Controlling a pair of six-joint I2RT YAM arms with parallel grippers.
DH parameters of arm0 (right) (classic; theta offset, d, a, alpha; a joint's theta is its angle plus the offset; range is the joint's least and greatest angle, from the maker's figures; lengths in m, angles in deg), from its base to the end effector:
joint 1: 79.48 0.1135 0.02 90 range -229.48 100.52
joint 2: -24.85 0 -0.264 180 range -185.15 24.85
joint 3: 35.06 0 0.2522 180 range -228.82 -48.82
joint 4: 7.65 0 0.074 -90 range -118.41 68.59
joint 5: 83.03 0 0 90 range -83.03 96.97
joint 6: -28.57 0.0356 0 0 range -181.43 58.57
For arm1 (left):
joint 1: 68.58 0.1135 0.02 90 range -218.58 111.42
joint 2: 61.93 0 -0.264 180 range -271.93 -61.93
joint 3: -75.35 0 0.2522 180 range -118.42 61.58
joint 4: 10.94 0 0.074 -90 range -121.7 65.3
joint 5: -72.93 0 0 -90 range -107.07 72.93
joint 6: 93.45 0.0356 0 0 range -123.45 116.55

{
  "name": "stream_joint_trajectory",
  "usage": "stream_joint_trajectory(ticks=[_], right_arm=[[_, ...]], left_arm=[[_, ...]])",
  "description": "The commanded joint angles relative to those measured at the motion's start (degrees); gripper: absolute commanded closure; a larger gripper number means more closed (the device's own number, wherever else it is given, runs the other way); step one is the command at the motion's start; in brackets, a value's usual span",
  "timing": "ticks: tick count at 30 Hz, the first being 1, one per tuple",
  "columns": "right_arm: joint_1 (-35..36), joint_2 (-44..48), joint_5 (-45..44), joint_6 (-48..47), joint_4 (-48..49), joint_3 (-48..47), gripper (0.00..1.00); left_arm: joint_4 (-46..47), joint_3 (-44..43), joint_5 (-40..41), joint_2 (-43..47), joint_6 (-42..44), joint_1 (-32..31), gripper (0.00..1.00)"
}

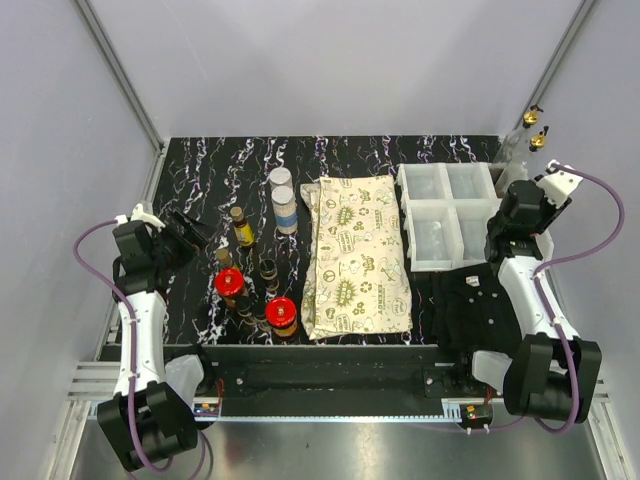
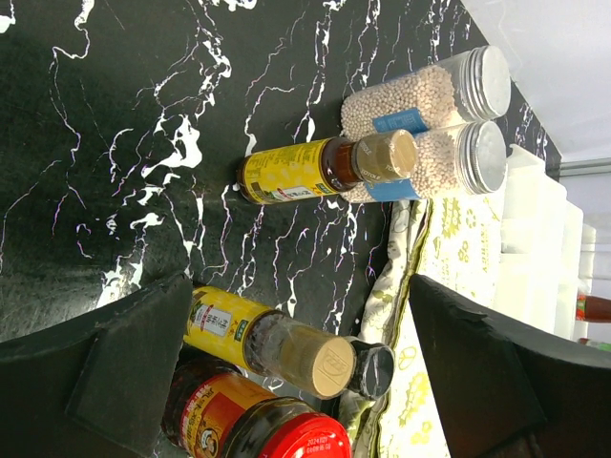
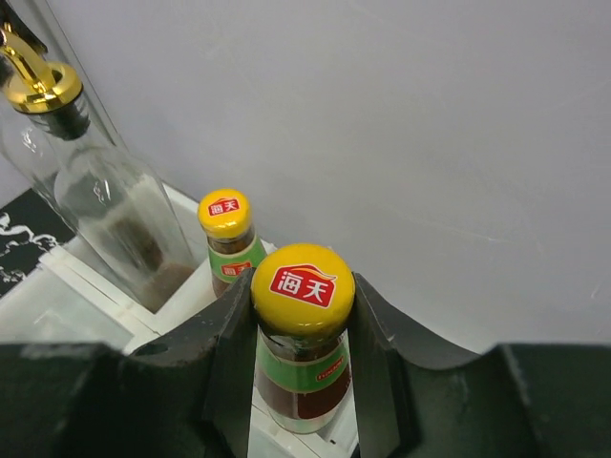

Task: Organize the condiment bottles
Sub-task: Place the bottle in the storage box.

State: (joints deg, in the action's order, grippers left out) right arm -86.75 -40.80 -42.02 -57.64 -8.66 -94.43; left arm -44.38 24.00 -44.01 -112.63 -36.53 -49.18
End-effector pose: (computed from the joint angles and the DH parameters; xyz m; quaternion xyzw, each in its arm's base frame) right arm 0.2529 -0.0593 0.3141 0.3385 0.6535 -0.3293 0.5915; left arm 0.1882 0.0492 0.2634 -0.2775 0.8151 -0.2585 0.4379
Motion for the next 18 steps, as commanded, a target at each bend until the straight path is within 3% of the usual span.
stream_joint_trajectory(ticks=[1, 18], right_arm=[[-0.38, -0.01, -2.16, -2.47, 15.36, 0.34, 1.00], [-3.71, -5.98, 0.13, -2.30, 23.72, 3.33, 1.00]], left_arm=[[2.10, -0.47, 1.45, -0.01, 0.12, 0.20, 0.01], [2.19, -1.00, 1.19, -1.60, 0.03, 0.11, 0.01]])
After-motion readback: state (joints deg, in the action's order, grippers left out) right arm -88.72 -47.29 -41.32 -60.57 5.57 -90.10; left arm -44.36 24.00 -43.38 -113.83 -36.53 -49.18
